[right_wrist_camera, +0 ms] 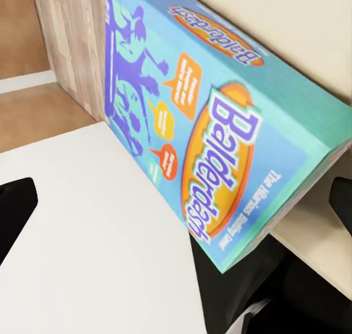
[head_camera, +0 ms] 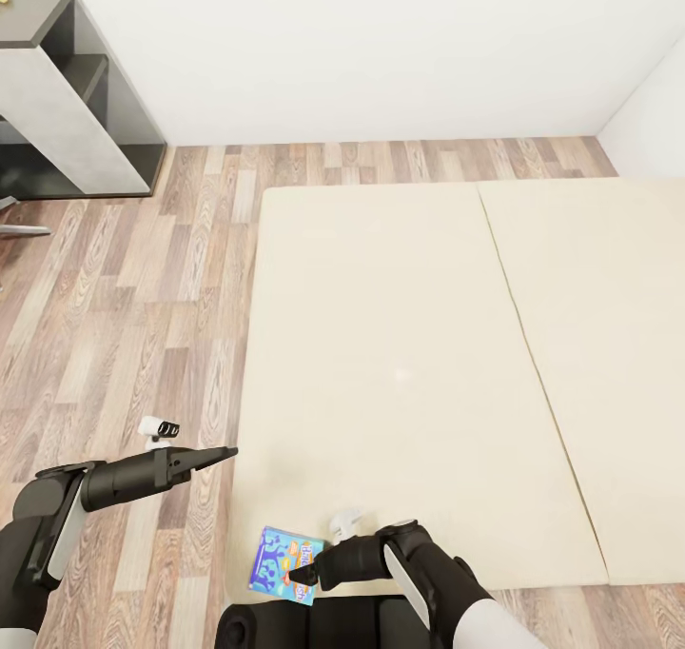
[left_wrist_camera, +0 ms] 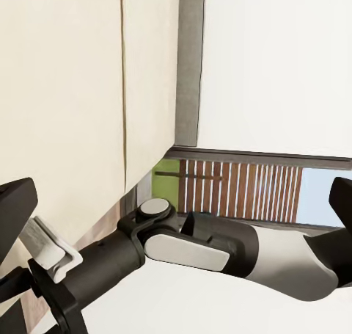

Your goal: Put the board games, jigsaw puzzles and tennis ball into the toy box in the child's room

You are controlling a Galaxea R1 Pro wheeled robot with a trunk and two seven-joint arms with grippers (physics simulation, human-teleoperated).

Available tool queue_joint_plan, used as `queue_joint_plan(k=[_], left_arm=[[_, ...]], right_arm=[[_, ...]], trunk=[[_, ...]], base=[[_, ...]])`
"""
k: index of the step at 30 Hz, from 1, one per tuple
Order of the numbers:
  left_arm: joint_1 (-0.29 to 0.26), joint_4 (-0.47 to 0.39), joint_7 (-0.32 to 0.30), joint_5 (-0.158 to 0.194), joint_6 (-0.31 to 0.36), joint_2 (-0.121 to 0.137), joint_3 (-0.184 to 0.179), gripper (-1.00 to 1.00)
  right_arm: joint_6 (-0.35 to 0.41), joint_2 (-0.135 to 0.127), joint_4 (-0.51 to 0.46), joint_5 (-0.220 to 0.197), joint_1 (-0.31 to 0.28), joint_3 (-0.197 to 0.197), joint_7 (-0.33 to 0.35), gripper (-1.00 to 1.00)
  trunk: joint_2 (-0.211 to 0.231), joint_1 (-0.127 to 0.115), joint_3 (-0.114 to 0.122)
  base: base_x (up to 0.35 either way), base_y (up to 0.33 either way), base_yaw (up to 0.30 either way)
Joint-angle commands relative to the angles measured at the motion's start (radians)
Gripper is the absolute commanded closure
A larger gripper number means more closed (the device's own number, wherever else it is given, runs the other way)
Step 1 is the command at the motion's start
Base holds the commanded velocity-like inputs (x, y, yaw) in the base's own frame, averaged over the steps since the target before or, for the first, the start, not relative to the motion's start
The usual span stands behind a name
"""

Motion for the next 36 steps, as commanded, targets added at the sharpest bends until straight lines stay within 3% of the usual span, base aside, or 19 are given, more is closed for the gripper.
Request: queue_joint_plan(k=[1,36], left_arm=[[0.0,0.0,-0.004,-0.001,0.011,0.0,0.0,-1.0],[0.0,0.0,-0.004,-0.002,0.011,0.0,0.0,-1.0]], right_arm=[[0.009,0.0,-0.001,-0.01,0.0,0.001,-0.002,-1.0],[0.001,0.0,0.009,-0.012,0.001,0.0,-0.003,-1.0]], trunk=[[-0.001,0.0,0.0],[-0.001,0.0,0.0]], base=[[0.0,0.0,0.0],[0.0,0.0,0.0]])
